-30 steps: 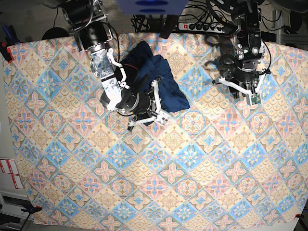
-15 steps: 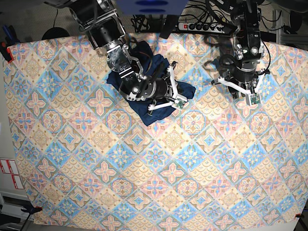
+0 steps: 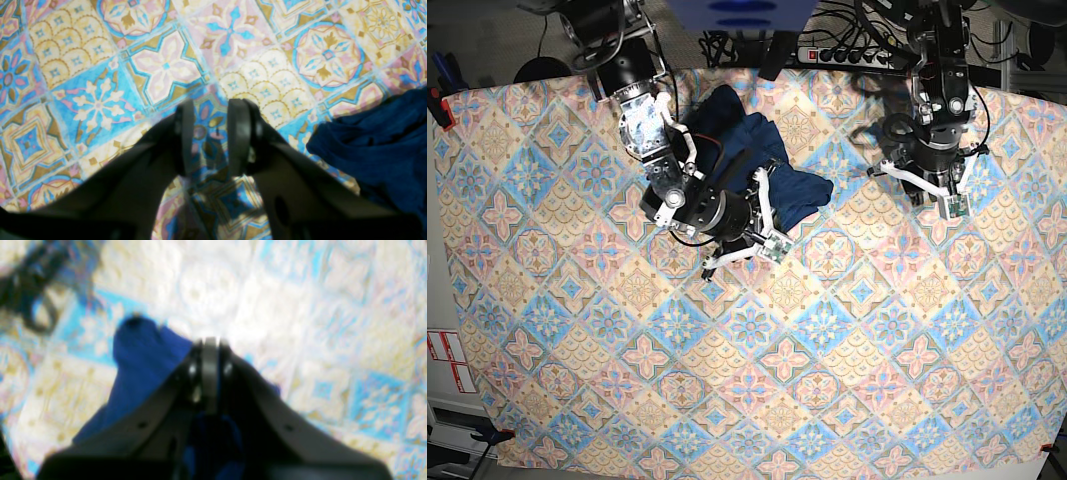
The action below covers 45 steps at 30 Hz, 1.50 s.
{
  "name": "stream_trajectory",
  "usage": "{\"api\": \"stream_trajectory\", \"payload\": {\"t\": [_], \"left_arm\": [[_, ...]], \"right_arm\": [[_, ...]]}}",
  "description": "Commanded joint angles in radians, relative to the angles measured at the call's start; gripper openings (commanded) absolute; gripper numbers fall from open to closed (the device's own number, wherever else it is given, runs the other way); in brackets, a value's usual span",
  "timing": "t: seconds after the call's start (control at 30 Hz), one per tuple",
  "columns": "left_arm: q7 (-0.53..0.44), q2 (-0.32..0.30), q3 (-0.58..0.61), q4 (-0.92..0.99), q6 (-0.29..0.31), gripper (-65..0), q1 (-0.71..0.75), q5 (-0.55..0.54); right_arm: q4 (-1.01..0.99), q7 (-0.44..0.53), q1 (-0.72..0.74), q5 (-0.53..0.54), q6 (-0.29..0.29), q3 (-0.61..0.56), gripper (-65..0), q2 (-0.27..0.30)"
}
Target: Fold the T-shirt properly
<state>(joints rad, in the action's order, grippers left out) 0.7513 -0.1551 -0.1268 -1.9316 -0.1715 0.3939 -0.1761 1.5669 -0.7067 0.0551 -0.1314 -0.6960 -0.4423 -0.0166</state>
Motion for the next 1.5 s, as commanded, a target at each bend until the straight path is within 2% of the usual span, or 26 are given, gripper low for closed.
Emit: {"api": "stream_trajectory", "payload": {"t": [0.0,0.2,0.33,0.5,0.63,0.8,0.97,1.17,1.33,1.47], "left_arm": [[-0.022,-0.005,-0.003,-0.018,-0.003,-47.5,-0.003,0.005],[-0.022,-0.005,0.0,-0.018,-0.003,-47.5,-0.002,0.005],[-0.022,-0.005,0.0,-0.018,-0.003,-47.6,-0.002,0.005],[-0.022,-0.005,0.0,-0.018,-0.003,-47.6,0.001,0.005],[-0.022,-0.005,0.0,-0.018,-0.003,-47.6,0.001,0.005],[-0.022,-0.005,0.002,-0.018,-0.003,-47.6,0.0,0.005],[-0.022,-0.005,0.002,-0.018,-0.003,-47.6,-0.002,0.005],[-0.022,-0.005,0.002,-0.018,-0.003,-47.6,-0.002,0.005],[-0.022,-0.005,0.002,-0.018,-0.003,-47.6,-0.002,0.005],[-0.022,-0.005,0.002,-0.018,-0.003,-47.6,-0.002,0.005]], "right_arm": [[-0.007,0.019,0.024,0.013,-0.002,0.021,-63.5,-0.012],[-0.222,0.032,0.111,0.013,-0.002,0.07,-63.5,-0.012],[-0.397,0.158,0.177,0.013,-0.002,0.072,-63.5,-0.015],[-0.593,0.22,0.269,0.011,-0.002,0.073,-63.5,-0.006],[-0.656,0.281,0.302,0.011,-0.002,0.081,-63.5,0.036],[-0.665,0.299,0.318,0.008,-0.002,0.237,-63.5,0.047],[-0.607,0.296,0.318,0.008,-0.002,0.354,-63.5,0.07],[-0.391,0.203,0.254,0.008,-0.002,0.366,-63.5,0.073],[-0.119,0.078,0.125,0.011,-0.002,0.333,-63.4,0.073],[0.048,0.014,-0.001,0.011,-0.002,0.199,-63.5,0.073]]}}
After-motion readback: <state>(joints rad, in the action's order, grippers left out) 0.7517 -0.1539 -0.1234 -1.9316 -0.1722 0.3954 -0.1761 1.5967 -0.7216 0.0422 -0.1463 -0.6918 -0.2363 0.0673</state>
